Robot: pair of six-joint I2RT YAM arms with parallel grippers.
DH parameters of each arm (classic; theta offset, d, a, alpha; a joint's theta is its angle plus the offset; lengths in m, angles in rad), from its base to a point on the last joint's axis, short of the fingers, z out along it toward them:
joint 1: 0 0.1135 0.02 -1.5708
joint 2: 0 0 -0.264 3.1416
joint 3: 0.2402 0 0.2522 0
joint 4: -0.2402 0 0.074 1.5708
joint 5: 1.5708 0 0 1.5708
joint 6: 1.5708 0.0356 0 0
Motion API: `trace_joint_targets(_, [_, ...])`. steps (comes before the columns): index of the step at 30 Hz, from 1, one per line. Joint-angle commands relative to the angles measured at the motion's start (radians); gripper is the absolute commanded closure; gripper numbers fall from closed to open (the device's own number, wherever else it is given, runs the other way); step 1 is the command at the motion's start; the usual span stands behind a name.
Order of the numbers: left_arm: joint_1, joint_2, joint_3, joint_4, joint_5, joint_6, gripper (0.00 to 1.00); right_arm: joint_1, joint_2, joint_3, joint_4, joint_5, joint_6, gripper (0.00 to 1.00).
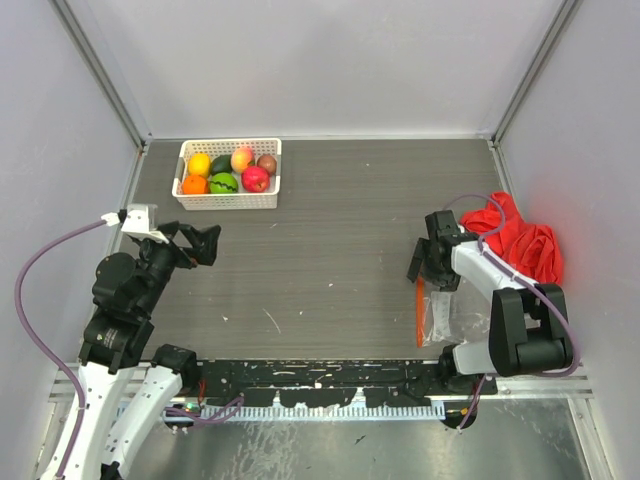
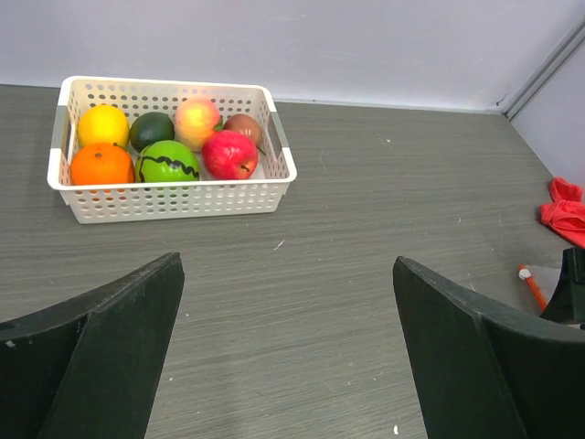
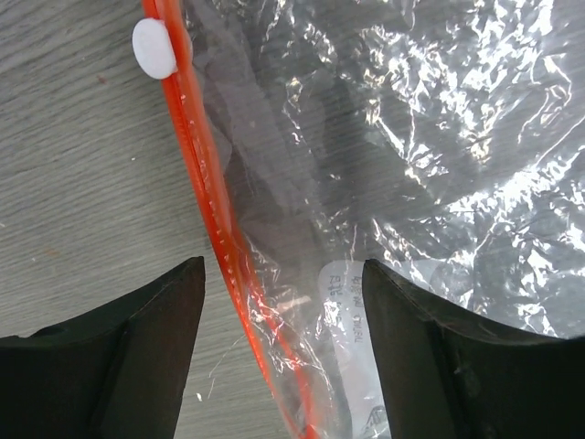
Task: Place the food in the zip-top bag and seal the zipper
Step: Pick up the zipper food storage bag at the corner of the board.
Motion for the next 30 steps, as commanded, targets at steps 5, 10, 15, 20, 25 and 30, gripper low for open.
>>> trace_joint_targets(5, [0.006,0.004,0.03,0.033,0.042,-0.006,0.02,0.018,0.018,-0.016,0.081,0.049,0.007,0.41])
trace_joint_targets(10, [0.006,0.007,0.032,0.049,0.09,-0.015,0.02,0.02,0.005,-0.021,0.086,0.047,0.007,0.63])
trace_joint_targets(15, [0.006,0.034,0.04,0.066,0.175,-0.061,0.02,0.024,-0.032,-0.002,0.064,0.033,-0.002,0.88])
trace_joint_targets(20, [0.006,0.084,0.054,0.06,0.229,-0.135,0.02,0.042,-0.097,0.027,0.047,0.011,-0.019,0.99])
trace_joint_targets(25, [-0.012,0.149,0.043,0.091,0.283,-0.221,0.02,0.071,-0.145,0.053,0.056,-0.068,-0.012,0.99])
trace_joint_targets(30, [-0.043,0.233,0.032,0.127,0.351,-0.291,0.01,0.13,-0.176,0.075,0.102,-0.149,-0.016,0.99])
